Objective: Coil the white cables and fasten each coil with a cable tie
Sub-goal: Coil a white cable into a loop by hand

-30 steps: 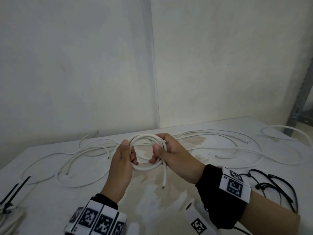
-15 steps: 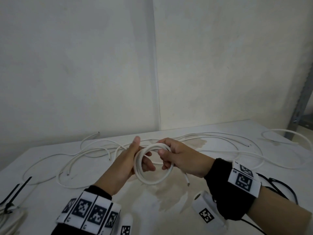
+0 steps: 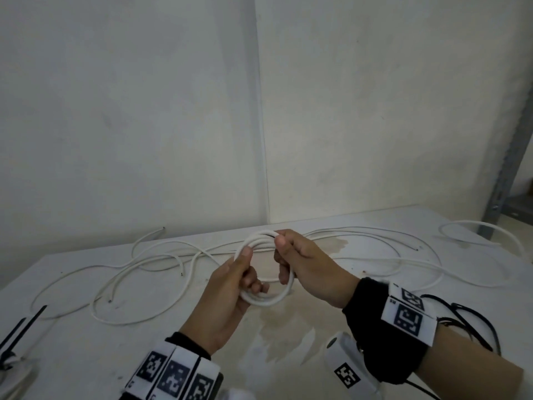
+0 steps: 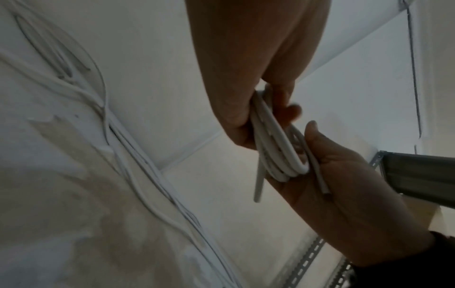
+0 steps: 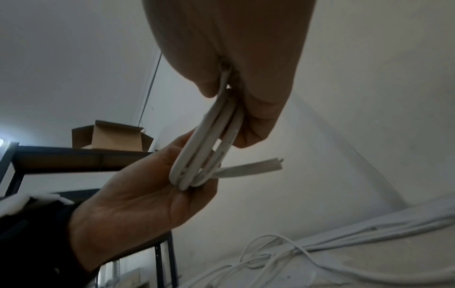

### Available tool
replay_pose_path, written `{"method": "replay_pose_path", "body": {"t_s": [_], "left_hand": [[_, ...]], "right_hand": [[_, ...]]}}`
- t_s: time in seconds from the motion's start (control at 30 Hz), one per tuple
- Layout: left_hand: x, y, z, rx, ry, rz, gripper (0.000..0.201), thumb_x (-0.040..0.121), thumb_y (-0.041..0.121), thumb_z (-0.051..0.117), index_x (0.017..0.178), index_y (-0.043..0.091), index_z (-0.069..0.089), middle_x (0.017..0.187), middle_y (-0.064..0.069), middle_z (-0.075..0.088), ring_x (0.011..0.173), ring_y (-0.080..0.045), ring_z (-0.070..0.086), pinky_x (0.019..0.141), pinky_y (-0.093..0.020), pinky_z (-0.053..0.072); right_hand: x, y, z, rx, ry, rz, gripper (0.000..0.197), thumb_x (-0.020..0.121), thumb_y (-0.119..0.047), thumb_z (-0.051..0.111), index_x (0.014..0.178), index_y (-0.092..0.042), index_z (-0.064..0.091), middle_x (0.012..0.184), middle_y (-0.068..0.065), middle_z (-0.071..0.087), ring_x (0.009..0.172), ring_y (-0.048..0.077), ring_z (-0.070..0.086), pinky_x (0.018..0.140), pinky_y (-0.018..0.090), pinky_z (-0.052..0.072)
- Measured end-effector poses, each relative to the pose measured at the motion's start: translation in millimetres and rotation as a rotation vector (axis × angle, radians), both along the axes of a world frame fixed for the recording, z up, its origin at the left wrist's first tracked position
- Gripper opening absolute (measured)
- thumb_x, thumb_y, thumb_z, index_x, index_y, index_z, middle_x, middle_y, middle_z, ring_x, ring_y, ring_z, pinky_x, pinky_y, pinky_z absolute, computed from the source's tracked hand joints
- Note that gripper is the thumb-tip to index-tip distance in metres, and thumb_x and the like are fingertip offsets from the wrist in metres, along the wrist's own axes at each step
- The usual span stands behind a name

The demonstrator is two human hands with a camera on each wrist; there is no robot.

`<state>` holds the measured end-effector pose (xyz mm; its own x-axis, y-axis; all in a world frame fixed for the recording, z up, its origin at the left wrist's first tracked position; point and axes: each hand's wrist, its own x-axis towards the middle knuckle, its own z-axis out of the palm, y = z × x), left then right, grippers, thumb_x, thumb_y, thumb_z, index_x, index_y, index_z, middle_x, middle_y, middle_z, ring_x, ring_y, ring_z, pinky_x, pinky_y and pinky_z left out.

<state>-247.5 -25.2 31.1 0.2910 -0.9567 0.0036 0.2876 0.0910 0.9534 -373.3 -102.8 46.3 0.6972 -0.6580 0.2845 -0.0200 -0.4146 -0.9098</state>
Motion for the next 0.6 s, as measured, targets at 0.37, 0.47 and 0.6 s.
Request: {"method": "replay_pose_path", "body": {"t_s": [0.37,0.47,0.6], "left_hand": [[-10.1,2.7,10.4,0.11,-0.154,-0.02,0.045,0.093,0.043,0.041,0.061,0.012,0.04,0.046,0.006,0.022,0.036,-0.008,0.023,0.04,-0.02,0.035],[-15.4,0.3,8.1,0.035,-0.043,0.078,0.044,0.095,0.04,0.039,0.061,0.013,0.038,0.044,0.006,0.022,0.035,-0.007,0.023,0.039,-0.019,0.035],[-15.1,-1.9,4.6,-0.046,0.087,0.111,0.044,0.095,0.039,0.037,0.061,0.012,0.04,0.043,0.006,0.027,0.035,-0.007,0.028,0.042,-0.02,0.041]], "right_hand": [[-3.5,2.0,0.3,-0.115,0.043,0.106,0.017,0.099,-0.026,0.03,0.099,-0.016,0.044,0.068,0.002,0.039,0.062,0.017,0.036,0.059,0.028,0.035],[-3.8,0.4,-6.7,-0.144,-0.046,-0.044,0.03,0.1,-0.026,0.025,0.093,-0.011,0.05,0.066,-0.001,0.047,0.062,0.006,0.042,0.065,0.015,0.037],[-6.0,-3.6,-8.5,-0.14,-0.005,-0.073,0.045,0.1,-0.03,0.023,0.089,0.003,0.053,0.062,-0.004,0.047,0.056,0.002,0.041,0.061,0.013,0.035]]}}
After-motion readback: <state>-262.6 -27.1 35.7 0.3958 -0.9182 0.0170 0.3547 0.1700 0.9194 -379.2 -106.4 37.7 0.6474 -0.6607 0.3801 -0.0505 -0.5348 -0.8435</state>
